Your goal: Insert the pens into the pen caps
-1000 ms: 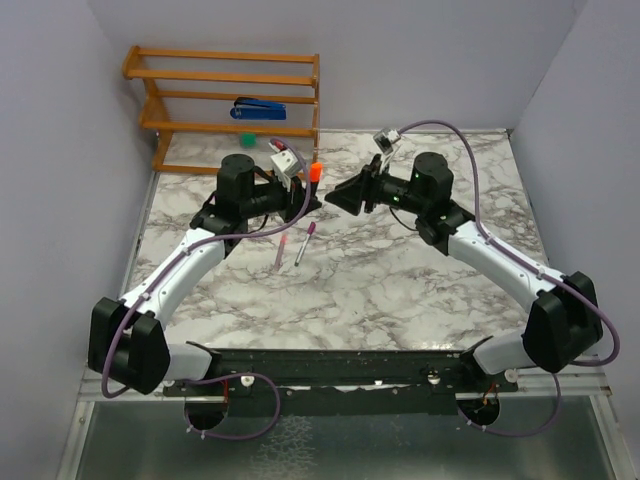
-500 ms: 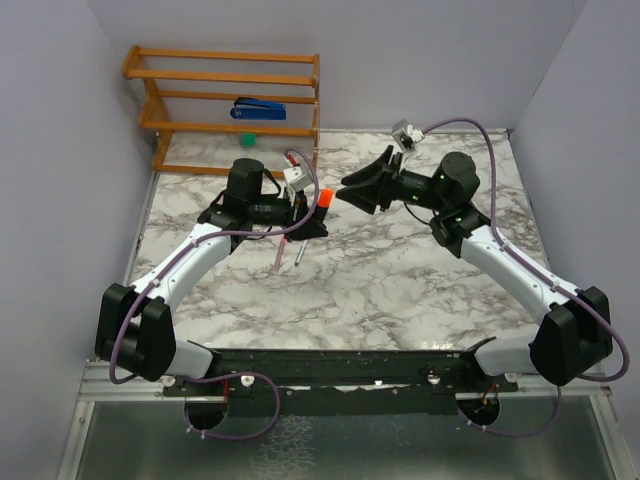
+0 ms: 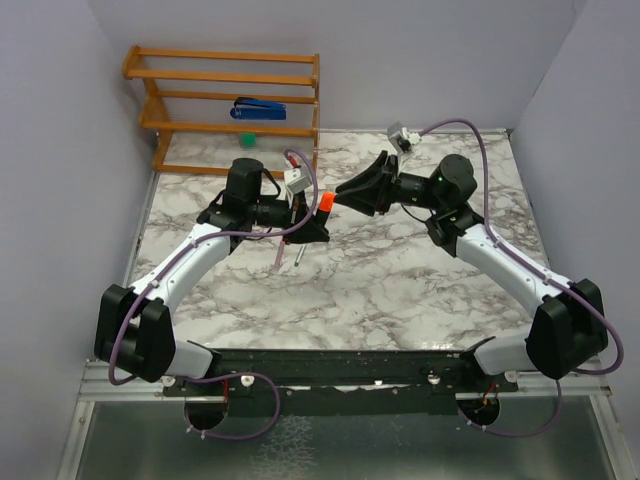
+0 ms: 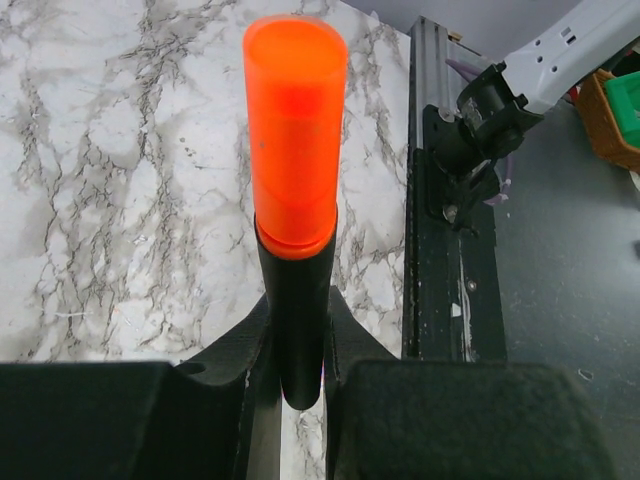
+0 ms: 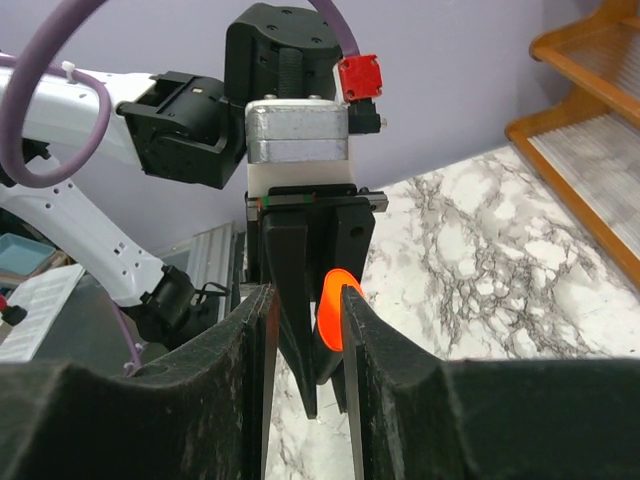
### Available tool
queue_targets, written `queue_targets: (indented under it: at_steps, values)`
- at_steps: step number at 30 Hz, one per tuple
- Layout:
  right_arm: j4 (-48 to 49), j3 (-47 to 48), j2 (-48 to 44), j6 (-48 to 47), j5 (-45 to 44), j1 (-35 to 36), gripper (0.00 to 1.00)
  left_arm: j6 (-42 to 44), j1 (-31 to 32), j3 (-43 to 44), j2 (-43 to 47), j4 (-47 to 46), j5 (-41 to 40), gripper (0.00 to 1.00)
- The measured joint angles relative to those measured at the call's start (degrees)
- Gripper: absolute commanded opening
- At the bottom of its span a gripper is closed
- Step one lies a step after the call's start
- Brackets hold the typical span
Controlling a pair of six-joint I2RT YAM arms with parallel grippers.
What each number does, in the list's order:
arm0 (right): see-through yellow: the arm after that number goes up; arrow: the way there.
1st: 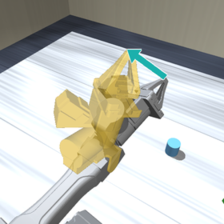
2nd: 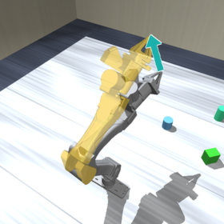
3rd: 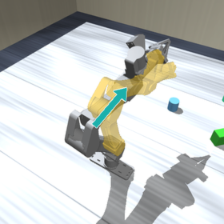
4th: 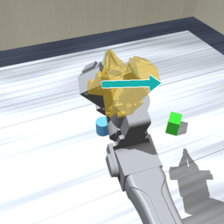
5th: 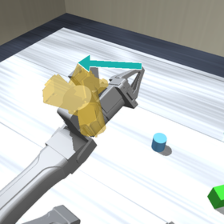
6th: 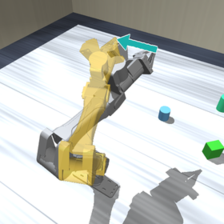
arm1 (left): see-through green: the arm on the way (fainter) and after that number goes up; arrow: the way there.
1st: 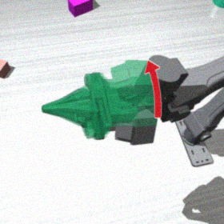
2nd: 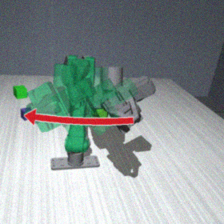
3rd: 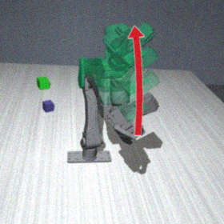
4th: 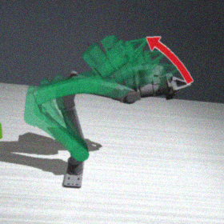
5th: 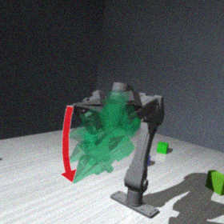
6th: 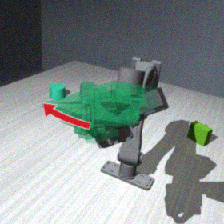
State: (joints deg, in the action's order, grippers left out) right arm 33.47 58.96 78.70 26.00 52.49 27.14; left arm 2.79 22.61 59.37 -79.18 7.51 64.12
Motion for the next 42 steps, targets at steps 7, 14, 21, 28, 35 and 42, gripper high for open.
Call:
queue_targets:
  at_steps: [7,14,21,28,35,42]
  values:
    - [1.1,0.0,2.4,0.8,0.4,0.8,0.35,-0.2,0.0,0.0,0.1,0.0,0.9,0.00]
    - [2.8,0.3,3.7,1.0,0.4,1.4,0.35,-0.2,0.0,0.0,0.1,0.2,1.2,0.00]
    - [3.7,1.1,5.2,1.0,0.4,2.1,0.34,-0.4,-0.1,-0.1,0.1,0.8,1.1,0.00]
    - [3.8,1.6,5.9,1.0,0.3,2.5,0.35,-0.4,-0.1,-0.3,0.1,0.9,1.1,0.00]
    - [3.9,1.6,6.1,0.9,-0.9,2.8,0.39,-0.4,-0.2,-0.3,0.1,1.3,1.0,0.00]
    - [7.3,-1.6,4.6,0.9,-5.1,3.3,0.40,-0.3,-0.4,-0.3,0.1,1.6,0.8,0.00]
